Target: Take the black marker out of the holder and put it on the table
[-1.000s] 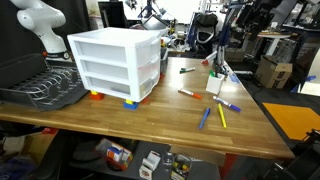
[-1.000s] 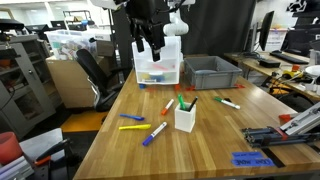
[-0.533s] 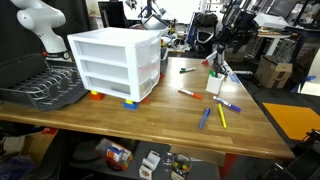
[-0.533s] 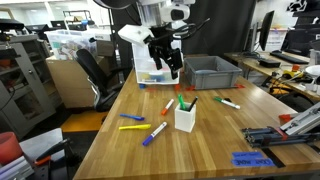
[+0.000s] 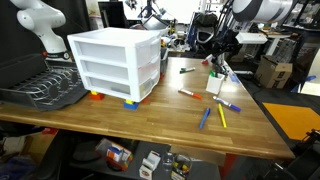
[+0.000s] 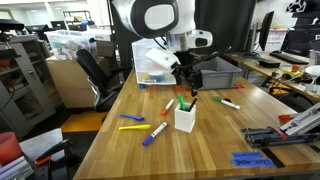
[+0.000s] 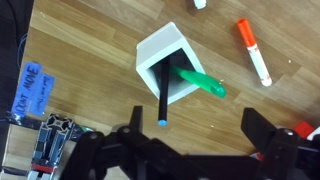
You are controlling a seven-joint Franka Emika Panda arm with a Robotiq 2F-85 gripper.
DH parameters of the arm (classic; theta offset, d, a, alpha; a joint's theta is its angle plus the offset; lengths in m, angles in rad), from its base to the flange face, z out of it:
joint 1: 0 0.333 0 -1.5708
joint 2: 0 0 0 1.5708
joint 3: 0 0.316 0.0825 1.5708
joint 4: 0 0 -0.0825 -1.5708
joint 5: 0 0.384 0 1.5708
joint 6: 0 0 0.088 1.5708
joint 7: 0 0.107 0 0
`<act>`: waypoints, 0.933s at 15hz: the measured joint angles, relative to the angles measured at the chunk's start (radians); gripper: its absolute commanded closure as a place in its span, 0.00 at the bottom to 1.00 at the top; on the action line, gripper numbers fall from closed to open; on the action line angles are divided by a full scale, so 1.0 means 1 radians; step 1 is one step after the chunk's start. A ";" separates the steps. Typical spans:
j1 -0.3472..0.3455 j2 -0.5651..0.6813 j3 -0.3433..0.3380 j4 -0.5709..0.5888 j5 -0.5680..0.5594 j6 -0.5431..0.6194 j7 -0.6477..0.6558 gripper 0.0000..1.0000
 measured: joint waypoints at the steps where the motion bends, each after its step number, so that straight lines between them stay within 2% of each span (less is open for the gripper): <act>1: -0.007 0.025 0.000 0.022 0.000 0.000 0.003 0.00; 6: -0.031 0.142 0.007 0.136 0.000 -0.005 0.017 0.00; 9: -0.033 0.194 0.008 0.176 -0.008 -0.010 0.043 0.06; 10: -0.034 0.203 0.006 0.181 -0.016 -0.011 0.058 0.10; 12: -0.034 0.213 -0.005 0.189 -0.031 -0.012 0.092 0.35; 13: -0.035 0.214 -0.008 0.192 -0.032 -0.013 0.103 0.36; 14: -0.037 0.214 -0.010 0.193 -0.032 -0.014 0.110 0.43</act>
